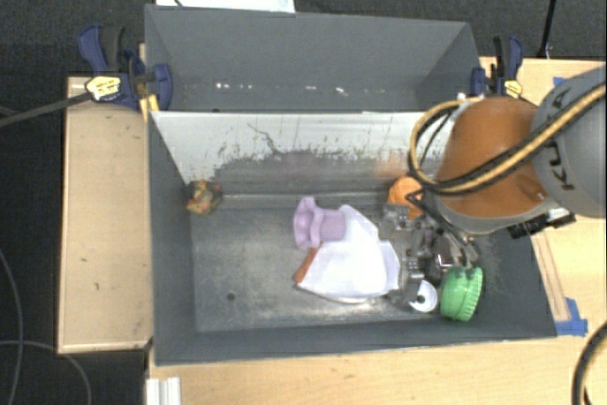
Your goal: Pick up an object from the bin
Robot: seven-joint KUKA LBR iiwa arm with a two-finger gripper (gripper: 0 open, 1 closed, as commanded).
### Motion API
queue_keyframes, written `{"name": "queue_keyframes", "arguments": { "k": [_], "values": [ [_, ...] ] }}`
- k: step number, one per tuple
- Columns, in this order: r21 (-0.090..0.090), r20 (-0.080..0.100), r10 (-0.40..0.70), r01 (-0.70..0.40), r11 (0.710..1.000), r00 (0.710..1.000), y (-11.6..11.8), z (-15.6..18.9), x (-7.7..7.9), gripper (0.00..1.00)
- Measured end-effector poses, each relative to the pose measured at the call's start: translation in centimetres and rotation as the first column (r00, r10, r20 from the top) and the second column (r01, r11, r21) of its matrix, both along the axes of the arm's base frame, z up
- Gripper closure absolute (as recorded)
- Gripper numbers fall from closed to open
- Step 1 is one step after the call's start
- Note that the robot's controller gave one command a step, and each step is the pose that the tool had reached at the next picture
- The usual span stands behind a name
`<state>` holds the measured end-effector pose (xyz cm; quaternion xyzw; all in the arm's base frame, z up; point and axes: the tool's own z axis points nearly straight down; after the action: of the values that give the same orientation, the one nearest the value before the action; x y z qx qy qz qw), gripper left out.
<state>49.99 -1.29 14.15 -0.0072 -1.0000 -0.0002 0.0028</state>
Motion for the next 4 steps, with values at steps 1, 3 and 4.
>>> {"name": "queue_keyframes", "arguments": {
  "k": [1, 3, 4],
  "values": [
    [0.000, 0.008, 0.000, 0.000, 1.000, 1.000, 0.0, 0.4, 0.2, 0.00],
    [0.000, 0.007, -0.077, 0.077, 0.997, 0.997, -1.1, -7.2, -0.3, 1.00],
    [0.000, 0.007, -0.077, 0.077, 0.997, 0.997, -1.1, -7.2, -0.3, 1.00]
  ]
}}
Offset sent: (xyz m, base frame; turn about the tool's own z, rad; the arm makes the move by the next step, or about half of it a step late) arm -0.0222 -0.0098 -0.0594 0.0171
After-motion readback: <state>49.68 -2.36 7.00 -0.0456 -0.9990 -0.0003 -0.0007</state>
